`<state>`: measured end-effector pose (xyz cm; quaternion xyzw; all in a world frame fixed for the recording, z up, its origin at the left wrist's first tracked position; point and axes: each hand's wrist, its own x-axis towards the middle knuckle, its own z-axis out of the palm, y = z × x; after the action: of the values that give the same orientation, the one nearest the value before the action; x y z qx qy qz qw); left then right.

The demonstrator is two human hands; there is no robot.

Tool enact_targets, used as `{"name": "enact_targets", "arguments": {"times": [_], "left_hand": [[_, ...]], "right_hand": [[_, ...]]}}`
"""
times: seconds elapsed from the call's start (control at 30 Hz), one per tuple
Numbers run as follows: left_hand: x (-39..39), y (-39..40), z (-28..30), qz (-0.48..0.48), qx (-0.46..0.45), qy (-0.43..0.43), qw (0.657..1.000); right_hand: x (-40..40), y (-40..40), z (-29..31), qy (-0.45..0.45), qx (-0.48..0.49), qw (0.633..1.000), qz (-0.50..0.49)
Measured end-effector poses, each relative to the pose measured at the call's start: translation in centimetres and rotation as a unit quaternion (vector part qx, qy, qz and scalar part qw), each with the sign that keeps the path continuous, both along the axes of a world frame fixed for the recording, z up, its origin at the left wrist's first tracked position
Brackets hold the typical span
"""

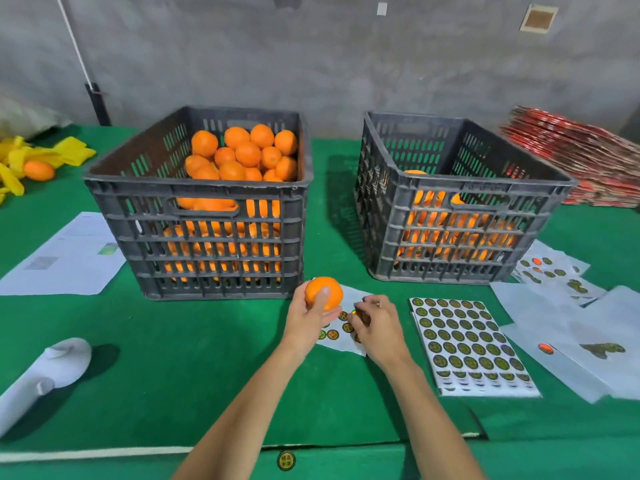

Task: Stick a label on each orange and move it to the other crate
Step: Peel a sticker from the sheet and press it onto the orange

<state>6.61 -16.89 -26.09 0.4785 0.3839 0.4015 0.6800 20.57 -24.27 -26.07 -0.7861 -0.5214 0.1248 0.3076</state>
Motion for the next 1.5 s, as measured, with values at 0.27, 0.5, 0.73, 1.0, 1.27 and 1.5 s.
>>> {"name": "enact_targets", "arguments": {"times": [0.27, 0.5, 0.73, 1.0, 1.27, 1.5], "left_hand": [[-0.4, 0.0, -0.4, 0.008, -0.002, -0.022, 1.000], [-0.6, 0.0, -0.4, 0.004, 0.014, -0.025, 1.000], [-0.4, -0.2, -0.3, 0.003, 0.050, -0.029, 0.998], [-0.5, -1.1, 0.6, 0.022, 0.067, -0.025, 0.997], [1.7, -1.0, 6.4, 0.003, 0.091, -0.048, 0.995], [4.7, 0.0, 16.2, -0.059, 0.188, -0.090, 0.976]], "right_hand": [[0.2, 0.1, -0.1, -0.036, 0.016, 0.999, -0.013], [-0.4, -0.4, 1.1, 0.200, 0.187, 0.960, -0.052], [-2.6, 0.1, 3.1, 0.368, 0.225, 0.902, -0.007], [-4.1, -0.4, 3.3, 0.351, 0.236, 0.906, 0.006], [-3.0, -1.1, 7.9, 0.365, 0.300, 0.881, 0.020], [0.8, 0.0, 16.8, 0.353, 0.339, 0.869, 0.070]]}}
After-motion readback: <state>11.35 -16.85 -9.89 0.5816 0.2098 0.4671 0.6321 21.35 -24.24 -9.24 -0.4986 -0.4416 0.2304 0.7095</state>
